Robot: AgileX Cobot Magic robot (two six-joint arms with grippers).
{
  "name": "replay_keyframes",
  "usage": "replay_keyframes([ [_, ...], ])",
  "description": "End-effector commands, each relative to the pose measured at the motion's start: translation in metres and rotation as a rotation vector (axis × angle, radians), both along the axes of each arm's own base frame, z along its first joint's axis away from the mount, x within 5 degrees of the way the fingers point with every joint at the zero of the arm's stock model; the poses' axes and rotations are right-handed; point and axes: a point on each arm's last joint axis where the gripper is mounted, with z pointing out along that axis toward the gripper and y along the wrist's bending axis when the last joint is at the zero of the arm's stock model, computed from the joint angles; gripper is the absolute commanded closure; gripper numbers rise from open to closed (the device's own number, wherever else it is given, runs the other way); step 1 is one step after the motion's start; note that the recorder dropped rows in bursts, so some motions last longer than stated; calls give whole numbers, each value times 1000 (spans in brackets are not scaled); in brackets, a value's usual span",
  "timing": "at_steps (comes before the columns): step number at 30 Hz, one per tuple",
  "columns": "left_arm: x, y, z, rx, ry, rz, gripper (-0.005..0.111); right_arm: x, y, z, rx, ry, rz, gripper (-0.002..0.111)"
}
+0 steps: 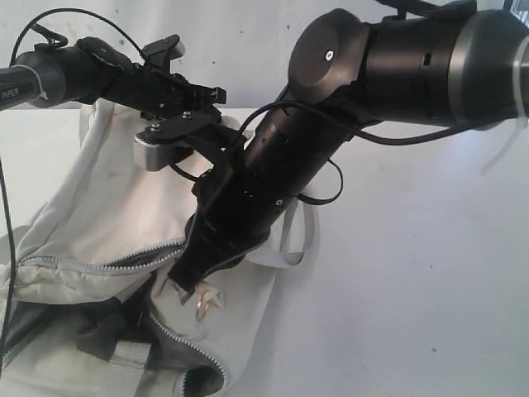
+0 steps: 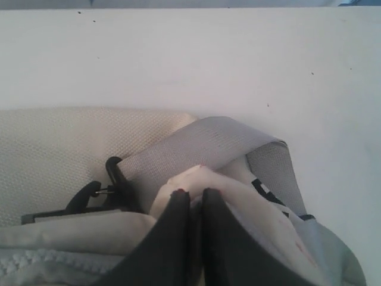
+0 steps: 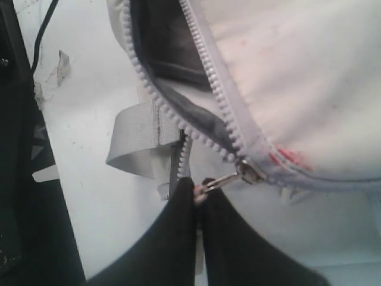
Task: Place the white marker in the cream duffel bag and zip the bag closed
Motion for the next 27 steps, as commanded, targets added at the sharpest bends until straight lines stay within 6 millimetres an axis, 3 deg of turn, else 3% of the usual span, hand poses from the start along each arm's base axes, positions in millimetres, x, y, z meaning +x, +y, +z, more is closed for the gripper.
replay_keyframes([
  [1,5,8,10,12,-53,44,107,-21,13,8,69,83,37,108],
  [7,6,11,10,12,-53,50,107,-22,23,11,128,53,0,108],
  [16,6,11,10,18,-61,44,107,-21,20,9,91,79,-50,105],
  [20,6,11,10,31,-75,30,96,-20,15,5,10,93,-86,84],
  [23,6,11,10,31,-75,30,79,-19,13,4,-18,99,-119,63],
  [27,6,11,10,30,-71,25,58,-19,12,6,-26,92,-133,48],
])
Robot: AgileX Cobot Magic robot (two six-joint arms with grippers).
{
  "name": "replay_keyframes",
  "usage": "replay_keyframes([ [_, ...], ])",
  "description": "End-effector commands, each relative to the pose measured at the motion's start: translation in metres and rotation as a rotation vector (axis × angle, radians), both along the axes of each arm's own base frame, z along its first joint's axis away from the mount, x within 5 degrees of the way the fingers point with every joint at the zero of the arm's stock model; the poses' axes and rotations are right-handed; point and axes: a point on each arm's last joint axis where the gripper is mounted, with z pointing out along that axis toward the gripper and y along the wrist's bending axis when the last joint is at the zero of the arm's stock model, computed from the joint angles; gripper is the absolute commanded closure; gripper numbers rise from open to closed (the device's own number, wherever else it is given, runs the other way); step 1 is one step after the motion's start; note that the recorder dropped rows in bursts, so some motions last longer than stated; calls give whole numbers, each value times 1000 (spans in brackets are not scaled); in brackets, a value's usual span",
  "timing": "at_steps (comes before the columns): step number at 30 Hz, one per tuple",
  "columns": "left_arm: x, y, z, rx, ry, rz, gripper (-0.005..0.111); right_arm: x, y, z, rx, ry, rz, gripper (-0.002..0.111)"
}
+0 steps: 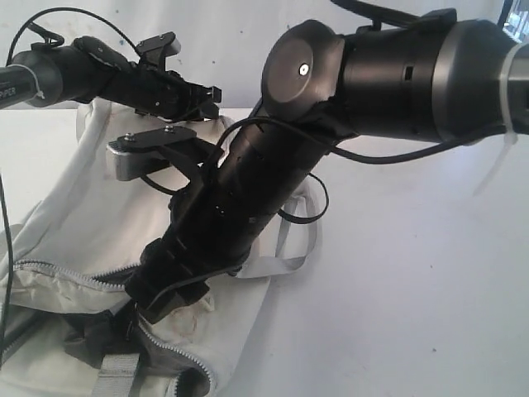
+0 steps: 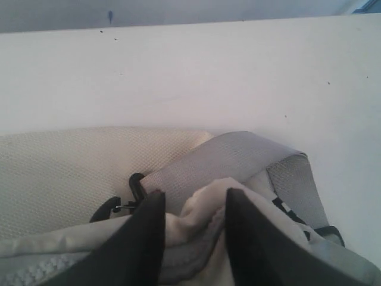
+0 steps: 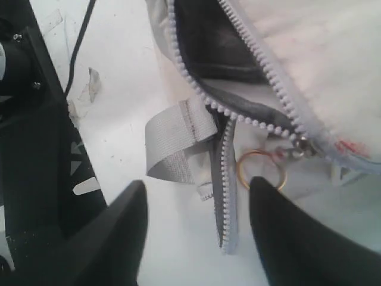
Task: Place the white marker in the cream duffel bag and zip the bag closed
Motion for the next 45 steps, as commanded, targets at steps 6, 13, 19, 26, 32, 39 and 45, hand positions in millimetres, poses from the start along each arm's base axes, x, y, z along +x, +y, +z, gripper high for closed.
replay_keyframes([
  [6,-2,4,23,10,-49,-6,30,5,-17,12,-74,6,-137,48],
  [13,-17,10,62,148,-114,-107,37,25,-44,14,-163,46,-243,48],
  [19,-35,18,91,258,-106,-160,40,40,-62,16,-157,50,-311,48],
  [26,-63,27,116,343,5,-233,45,55,-82,15,-163,66,-378,48],
  [32,-96,39,125,376,71,-207,48,67,-97,15,-162,70,-434,48],
  [39,-162,58,146,358,28,-141,48,73,-100,16,-138,40,-466,48],
  [45,-239,73,154,350,12,-134,51,82,-98,19,-79,-8,-556,48],
])
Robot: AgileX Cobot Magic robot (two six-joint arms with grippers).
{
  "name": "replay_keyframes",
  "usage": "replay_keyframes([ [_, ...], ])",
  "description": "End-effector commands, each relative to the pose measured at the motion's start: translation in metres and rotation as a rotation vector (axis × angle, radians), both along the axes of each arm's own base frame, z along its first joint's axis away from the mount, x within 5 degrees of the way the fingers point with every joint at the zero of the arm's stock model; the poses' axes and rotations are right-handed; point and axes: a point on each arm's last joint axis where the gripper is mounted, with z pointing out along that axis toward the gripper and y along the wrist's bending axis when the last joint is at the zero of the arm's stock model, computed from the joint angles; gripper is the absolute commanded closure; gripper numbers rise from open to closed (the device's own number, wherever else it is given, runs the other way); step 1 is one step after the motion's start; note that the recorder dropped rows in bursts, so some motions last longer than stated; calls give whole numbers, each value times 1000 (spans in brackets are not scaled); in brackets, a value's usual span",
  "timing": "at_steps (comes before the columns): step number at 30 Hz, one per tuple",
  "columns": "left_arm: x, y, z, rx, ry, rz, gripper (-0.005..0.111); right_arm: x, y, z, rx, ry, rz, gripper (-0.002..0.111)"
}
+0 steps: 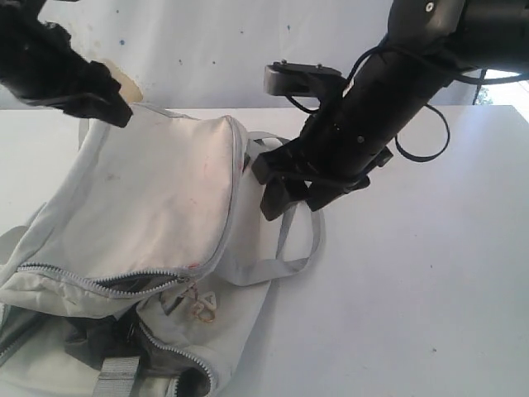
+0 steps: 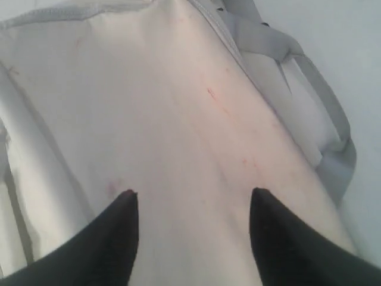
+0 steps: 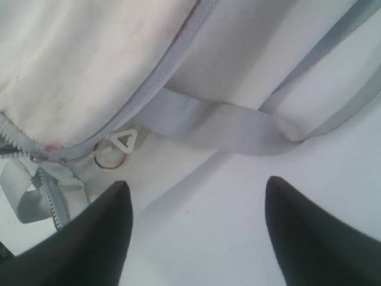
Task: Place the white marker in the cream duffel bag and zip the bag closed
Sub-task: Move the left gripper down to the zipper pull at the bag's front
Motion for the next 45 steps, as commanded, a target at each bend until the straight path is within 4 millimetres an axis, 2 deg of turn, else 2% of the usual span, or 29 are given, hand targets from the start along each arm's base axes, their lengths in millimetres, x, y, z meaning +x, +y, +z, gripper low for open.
replay_keyframes([
  [1,-48,6,4,-9,-26,-7,52,6,0,6,39,-52,-73,48],
  [2,-69,4,3,-15,-28,-29,53,8,0,7,47,-68,-83,48],
  [8,-130,-7,9,-103,-41,-106,53,11,1,7,57,-92,-95,48],
  [9,-145,-10,3,-148,-15,-126,53,12,1,6,58,-86,-104,48],
  [10,-150,-12,-1,-174,1,-128,53,12,2,4,58,-79,-110,48],
  [11,-161,-17,-13,-256,39,-118,53,14,3,-1,56,-62,-120,48],
  [14,-175,-26,-33,-384,75,-114,53,16,5,-7,55,-41,-124,48],
  [17,-179,-30,-43,-392,80,-110,53,17,5,-9,55,-43,-127,48],
  [23,-180,-43,-85,-389,170,-33,53,20,7,-7,87,-64,-149,48],
  [29,-170,-55,-95,-392,102,43,54,21,8,-6,97,-66,-156,48],
  [33,-167,-66,-108,-345,112,39,65,20,8,-6,96,-64,-155,48],
  [36,-165,-74,-121,-312,138,51,66,20,8,-7,95,-61,-153,48],
  [39,-163,-76,-119,-287,108,13,66,20,8,-7,95,-61,-153,48],
  [40,-163,-76,-119,-270,95,-11,65,20,8,-7,94,-59,-153,48],
  [41,-162,-76,-117,-233,62,-60,58,20,8,-7,93,-57,-152,48],
  [45,-160,-75,-120,-205,50,-71,36,20,8,-7,94,-59,-152,48],
])
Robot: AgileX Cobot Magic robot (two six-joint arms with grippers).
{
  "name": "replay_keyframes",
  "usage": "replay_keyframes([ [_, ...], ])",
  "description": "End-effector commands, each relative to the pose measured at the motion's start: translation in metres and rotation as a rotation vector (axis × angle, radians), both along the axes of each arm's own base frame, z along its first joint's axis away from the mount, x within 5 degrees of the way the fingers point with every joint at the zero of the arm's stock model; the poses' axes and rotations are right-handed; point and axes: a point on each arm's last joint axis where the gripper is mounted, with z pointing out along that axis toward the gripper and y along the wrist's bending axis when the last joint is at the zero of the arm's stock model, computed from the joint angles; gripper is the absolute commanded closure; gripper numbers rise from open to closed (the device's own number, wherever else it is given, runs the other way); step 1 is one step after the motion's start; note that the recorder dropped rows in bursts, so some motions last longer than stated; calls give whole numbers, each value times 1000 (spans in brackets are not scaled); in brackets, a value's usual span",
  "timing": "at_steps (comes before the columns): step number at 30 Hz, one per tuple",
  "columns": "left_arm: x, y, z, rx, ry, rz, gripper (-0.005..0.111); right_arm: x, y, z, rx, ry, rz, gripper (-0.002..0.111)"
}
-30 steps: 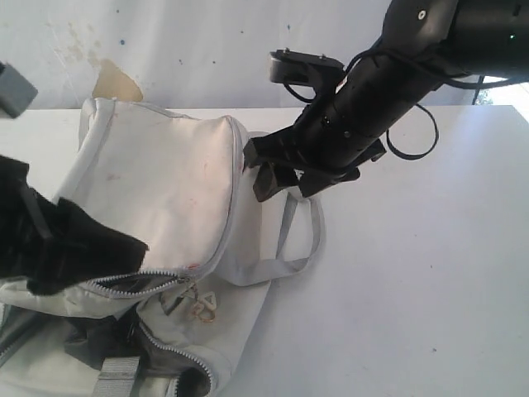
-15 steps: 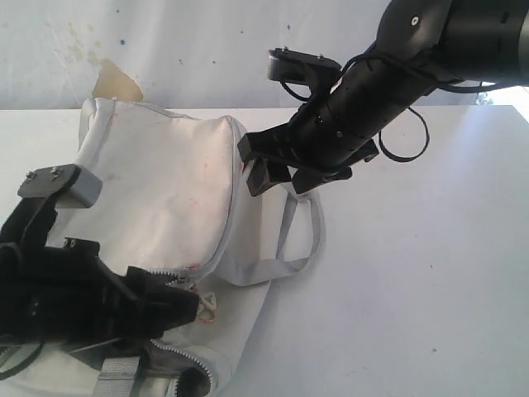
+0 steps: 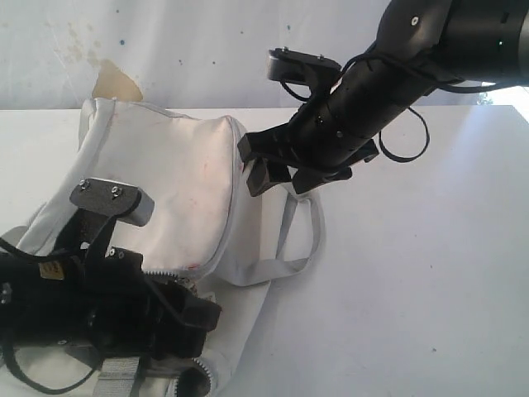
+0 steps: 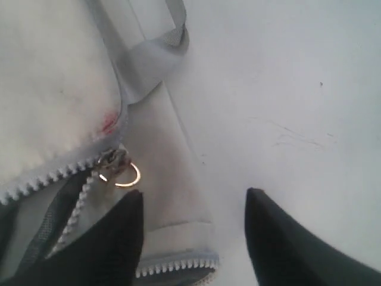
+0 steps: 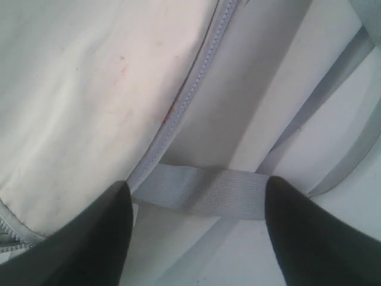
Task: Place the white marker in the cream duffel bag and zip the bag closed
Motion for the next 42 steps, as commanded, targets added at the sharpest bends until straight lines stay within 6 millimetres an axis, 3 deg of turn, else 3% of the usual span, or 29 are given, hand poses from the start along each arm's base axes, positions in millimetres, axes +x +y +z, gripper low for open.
replay_keyframes([
  [1,3,0,-5,32,5,0,34,2,-1,2,9,-3,-12,48],
  [8,19,-6,-28,114,-50,9,34,2,-1,2,12,-10,-16,48],
  [15,37,-10,-32,132,-250,25,34,3,-1,4,23,-24,-25,48],
  [19,45,-2,-33,143,-255,60,34,2,-1,3,19,-12,-20,48],
  [23,55,11,-35,95,-92,216,42,-2,1,3,42,49,-33,48],
  [28,53,16,-39,120,-9,199,57,-8,7,7,137,144,-50,48],
  [38,41,9,-42,10,255,285,57,-5,12,10,207,143,-84,48],
  [42,46,9,-40,-28,237,344,57,-5,12,10,207,143,-84,48],
])
